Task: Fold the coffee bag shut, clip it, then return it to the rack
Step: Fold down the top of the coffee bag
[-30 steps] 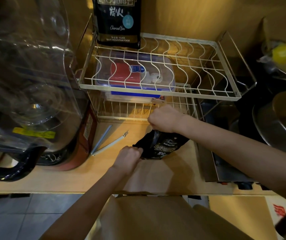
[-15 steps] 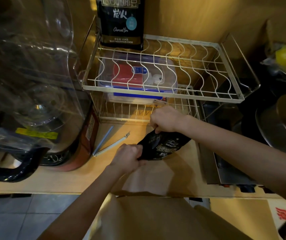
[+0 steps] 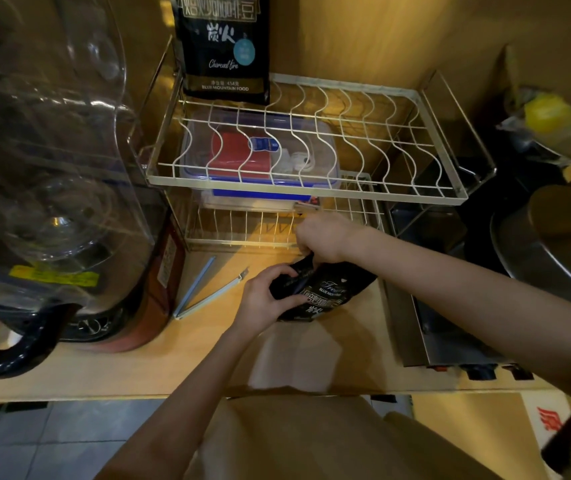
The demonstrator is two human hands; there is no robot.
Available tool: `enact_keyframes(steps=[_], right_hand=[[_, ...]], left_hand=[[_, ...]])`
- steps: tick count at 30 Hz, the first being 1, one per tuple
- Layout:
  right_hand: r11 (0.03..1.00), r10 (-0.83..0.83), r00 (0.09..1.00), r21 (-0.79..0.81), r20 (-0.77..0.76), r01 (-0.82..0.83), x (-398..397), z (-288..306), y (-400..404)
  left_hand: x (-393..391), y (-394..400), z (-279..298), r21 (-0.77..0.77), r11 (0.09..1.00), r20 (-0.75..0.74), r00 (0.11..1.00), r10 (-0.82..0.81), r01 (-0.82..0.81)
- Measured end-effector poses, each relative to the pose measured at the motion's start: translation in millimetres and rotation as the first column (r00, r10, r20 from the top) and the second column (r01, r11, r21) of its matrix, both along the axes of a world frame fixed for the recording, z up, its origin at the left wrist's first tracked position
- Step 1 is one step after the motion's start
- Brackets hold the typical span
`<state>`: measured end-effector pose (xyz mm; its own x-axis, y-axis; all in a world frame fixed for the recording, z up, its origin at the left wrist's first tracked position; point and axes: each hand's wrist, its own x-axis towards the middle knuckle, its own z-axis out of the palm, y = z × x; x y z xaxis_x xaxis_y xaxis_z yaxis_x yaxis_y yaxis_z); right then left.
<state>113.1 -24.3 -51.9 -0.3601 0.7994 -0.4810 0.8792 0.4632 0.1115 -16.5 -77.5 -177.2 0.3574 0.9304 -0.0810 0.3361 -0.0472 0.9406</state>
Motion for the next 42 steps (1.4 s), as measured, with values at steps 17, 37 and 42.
enact_keyframes(steps=[17, 37, 42], right_hand=[[0.985, -0.114, 0.964, -0.151, -0.240, 0.079, 31, 22, -5], [0.976, -0.206, 0.888, -0.024, -0.410, 0.215, 36, -2, -22], [0.926, -0.368, 0.750, -0.288, -0.550, 0.244, 47, -10, -22]], left_hand=[[-17, 20, 13, 0.051, 0.996, -0.090, 0.994, -0.066, 0.071], [-6, 15, 14, -0.315, 0.938, 0.177, 0.962, 0.207, -0.144], [-16, 19, 20, -0.289, 0.952, 0.251, 0.952, 0.173, -0.097]])
